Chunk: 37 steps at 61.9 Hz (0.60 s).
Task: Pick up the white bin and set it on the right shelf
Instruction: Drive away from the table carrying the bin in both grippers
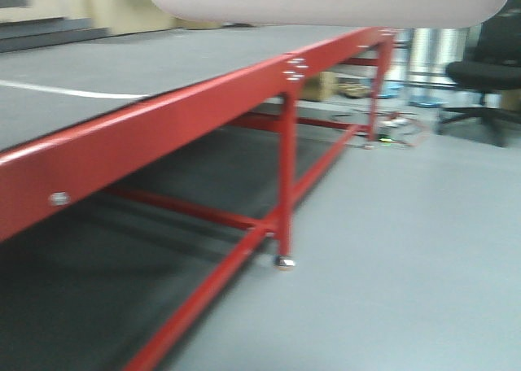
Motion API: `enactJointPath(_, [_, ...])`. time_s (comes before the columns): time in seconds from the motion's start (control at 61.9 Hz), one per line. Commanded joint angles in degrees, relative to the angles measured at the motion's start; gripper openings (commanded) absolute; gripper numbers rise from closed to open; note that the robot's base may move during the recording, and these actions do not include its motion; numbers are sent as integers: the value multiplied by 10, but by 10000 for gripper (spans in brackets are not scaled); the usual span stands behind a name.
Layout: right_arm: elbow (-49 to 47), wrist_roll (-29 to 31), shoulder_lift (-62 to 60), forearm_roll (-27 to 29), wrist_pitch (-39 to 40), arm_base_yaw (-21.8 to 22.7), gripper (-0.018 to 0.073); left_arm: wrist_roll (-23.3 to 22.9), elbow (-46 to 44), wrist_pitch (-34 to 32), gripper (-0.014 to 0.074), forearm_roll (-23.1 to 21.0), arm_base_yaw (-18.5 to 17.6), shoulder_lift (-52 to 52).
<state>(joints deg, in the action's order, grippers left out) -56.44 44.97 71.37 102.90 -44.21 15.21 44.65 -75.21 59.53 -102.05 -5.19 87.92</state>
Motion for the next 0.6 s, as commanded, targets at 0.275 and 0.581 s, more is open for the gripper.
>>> enactJointPath(0.275, [-22, 4, -22, 55, -89, -17, 69, 13, -21, 163, -126, -59, -26, -28])
enactJointPath(0.581, [-22, 4, -22, 55, -89, -17, 69, 13, -21, 163, -126, -59, -26, -28])
